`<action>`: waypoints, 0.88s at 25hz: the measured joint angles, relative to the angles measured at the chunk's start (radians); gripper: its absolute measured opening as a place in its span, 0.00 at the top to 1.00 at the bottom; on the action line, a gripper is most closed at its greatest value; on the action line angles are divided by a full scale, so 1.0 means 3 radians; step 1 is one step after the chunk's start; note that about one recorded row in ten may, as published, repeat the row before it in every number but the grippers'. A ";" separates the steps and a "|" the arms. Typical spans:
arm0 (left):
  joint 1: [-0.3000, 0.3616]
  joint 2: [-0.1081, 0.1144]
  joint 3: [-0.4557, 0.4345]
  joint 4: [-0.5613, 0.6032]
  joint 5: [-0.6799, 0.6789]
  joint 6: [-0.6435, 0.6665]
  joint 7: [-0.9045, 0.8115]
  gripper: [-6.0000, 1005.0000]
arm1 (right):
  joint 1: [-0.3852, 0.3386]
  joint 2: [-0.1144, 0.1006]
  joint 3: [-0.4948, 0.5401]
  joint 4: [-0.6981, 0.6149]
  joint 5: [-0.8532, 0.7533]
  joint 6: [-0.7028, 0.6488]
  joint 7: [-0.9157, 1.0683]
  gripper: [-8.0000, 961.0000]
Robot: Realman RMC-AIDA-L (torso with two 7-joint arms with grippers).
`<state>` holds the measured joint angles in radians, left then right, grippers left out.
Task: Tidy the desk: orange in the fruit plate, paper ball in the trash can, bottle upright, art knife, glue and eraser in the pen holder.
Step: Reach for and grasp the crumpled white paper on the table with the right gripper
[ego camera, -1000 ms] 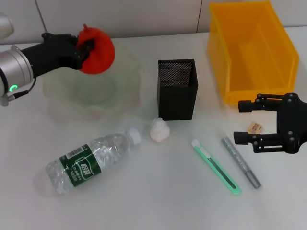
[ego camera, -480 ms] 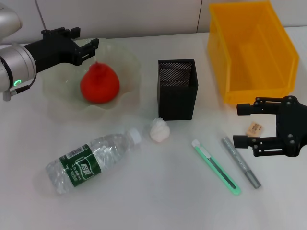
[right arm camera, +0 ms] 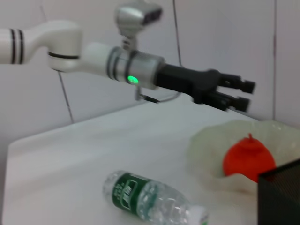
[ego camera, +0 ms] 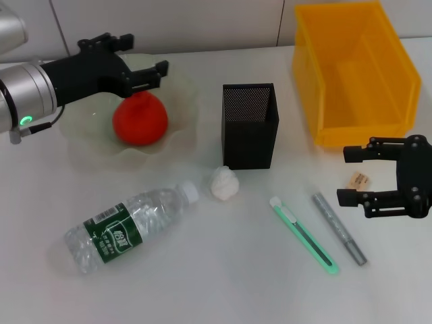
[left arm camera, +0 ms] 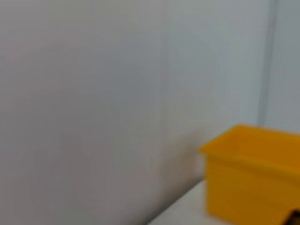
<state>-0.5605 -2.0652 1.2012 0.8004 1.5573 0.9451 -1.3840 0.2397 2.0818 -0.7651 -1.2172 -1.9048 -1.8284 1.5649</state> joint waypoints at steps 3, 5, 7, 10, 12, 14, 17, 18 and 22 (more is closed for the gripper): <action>0.0031 0.0000 0.0000 0.0069 0.0001 0.0144 -0.0028 0.19 | 0.0022 -0.0001 0.0025 -0.0011 -0.0087 0.0064 0.0060 0.20; 0.0186 0.0003 -0.0003 0.0349 -0.0001 0.0651 -0.0110 0.17 | 0.0037 -0.0001 0.0020 -0.0020 -0.0140 0.0101 0.0093 0.20; 0.0248 0.0002 -0.0003 0.0444 -0.0007 0.0842 -0.0123 0.17 | 0.0063 -0.0001 0.0001 -0.0026 -0.0213 0.0171 0.0140 0.20; 0.0391 -0.0007 -0.0035 0.0621 -0.0058 0.1557 -0.0131 0.17 | 0.0141 0.0001 -0.0013 -0.0013 -0.0339 0.0244 0.0214 0.20; 0.0421 -0.0008 -0.0047 0.0624 -0.0098 0.1697 -0.0131 0.17 | 0.0218 0.0005 -0.0021 0.0040 -0.0391 0.0278 0.0287 0.20; 0.0449 -0.0008 -0.0053 0.0623 -0.0145 0.1828 -0.0127 0.17 | 0.0319 0.0004 -0.0108 0.0130 -0.0406 0.0329 0.0361 0.20; 0.0502 -0.0009 -0.0058 0.0611 -0.0207 0.1990 -0.0098 0.17 | 0.0362 0.0002 -0.0238 0.0156 -0.0407 0.0407 0.0403 0.20; 0.0502 -0.0009 -0.0058 0.0611 -0.0207 0.1990 -0.0098 0.17 | 0.0380 0.0002 -0.0329 0.0162 -0.0407 0.0476 0.0432 0.20; 0.0563 -0.0009 -0.0056 0.0607 -0.0247 0.2070 -0.0067 0.17 | 0.0466 -0.0001 -0.0683 0.0222 -0.0432 0.0783 0.0582 0.20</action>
<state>-0.3917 -2.0678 1.1843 0.9826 1.4832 1.5660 -1.4041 0.3796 2.0815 -0.9699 -1.1506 -2.0345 -1.5935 1.7394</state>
